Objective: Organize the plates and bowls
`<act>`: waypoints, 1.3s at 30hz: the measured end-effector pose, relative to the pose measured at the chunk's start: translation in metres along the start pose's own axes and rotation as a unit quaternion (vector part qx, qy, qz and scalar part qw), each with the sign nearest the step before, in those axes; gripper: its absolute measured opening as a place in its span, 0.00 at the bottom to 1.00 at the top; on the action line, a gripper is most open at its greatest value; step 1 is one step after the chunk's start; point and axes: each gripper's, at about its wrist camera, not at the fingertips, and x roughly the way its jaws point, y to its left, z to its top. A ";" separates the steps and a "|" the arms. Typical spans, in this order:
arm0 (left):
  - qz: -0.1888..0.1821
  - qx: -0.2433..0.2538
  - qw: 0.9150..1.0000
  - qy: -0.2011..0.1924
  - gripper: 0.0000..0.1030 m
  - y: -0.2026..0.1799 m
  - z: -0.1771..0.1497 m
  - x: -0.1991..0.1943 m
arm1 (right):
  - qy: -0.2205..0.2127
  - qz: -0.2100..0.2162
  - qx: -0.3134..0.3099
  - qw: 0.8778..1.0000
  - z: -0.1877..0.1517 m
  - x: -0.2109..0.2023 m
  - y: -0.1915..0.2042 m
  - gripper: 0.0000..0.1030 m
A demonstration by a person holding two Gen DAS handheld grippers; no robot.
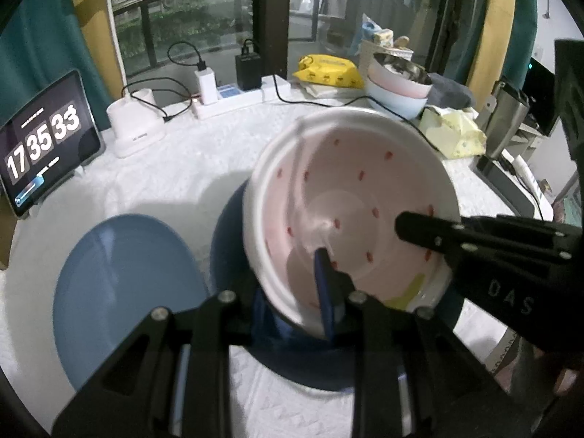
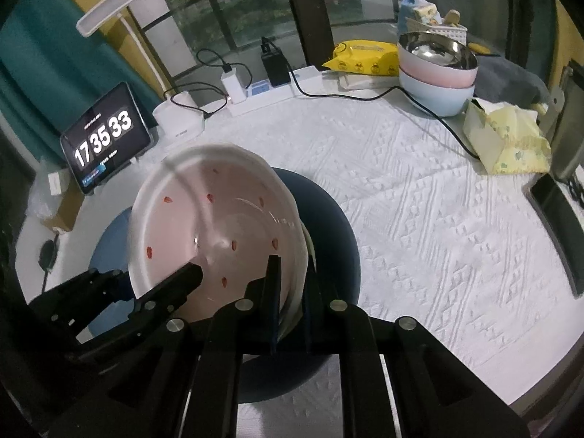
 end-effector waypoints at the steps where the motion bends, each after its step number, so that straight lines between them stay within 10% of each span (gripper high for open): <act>1: 0.001 -0.001 1.000 0.000 0.25 0.000 0.000 0.000 | 0.000 -0.003 -0.006 1.000 -0.001 -0.001 0.002 0.12; 18: 0.047 0.004 0.999 -0.023 0.30 -0.005 -0.006 -0.009 | -0.004 -0.038 -0.043 0.998 -0.002 -0.005 0.011 0.22; 39: 0.019 -0.053 0.997 -0.057 0.31 0.042 -0.005 -0.043 | -0.047 -0.007 -0.026 0.999 0.007 -0.035 -0.013 0.23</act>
